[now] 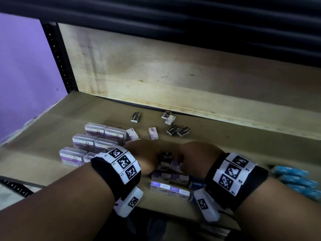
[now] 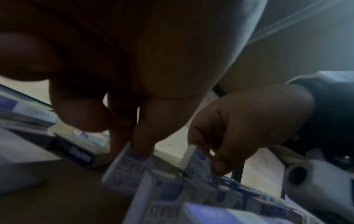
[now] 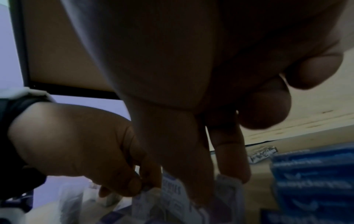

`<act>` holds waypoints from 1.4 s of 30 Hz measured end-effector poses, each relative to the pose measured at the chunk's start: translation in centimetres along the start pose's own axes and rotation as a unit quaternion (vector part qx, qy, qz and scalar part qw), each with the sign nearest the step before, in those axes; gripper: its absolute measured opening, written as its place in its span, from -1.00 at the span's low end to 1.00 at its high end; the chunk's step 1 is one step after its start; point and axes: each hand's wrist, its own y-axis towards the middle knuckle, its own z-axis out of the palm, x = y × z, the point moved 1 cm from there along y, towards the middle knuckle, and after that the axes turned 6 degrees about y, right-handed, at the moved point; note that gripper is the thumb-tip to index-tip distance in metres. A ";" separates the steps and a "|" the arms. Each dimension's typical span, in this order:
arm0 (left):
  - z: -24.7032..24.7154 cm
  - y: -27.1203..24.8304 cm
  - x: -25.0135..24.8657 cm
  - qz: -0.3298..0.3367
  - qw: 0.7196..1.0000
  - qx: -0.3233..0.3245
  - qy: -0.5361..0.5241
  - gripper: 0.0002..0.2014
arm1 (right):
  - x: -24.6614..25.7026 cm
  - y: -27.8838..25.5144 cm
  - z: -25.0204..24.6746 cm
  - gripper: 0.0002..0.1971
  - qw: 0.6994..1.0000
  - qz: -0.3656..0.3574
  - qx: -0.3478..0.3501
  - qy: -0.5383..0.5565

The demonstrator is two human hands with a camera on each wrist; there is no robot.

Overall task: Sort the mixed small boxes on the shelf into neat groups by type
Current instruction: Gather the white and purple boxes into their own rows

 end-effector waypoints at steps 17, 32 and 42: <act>2.3 0.7 1.3 0.008 0.999 -0.033 -0.035 -0.73 | 1.3 1.7 1.0 -0.85 0.994 0.018 0.045 -0.096; -1.0 -6.4 4.3 -0.162 0.973 -0.113 -0.117 -0.73 | 1.8 3.8 -3.1 -0.58 0.989 -0.024 0.029 -0.143; 0.1 -8.8 4.4 -0.199 0.946 -0.210 -0.148 -0.57 | 1.8 9.3 -0.1 -0.62 0.958 -0.064 0.130 -0.249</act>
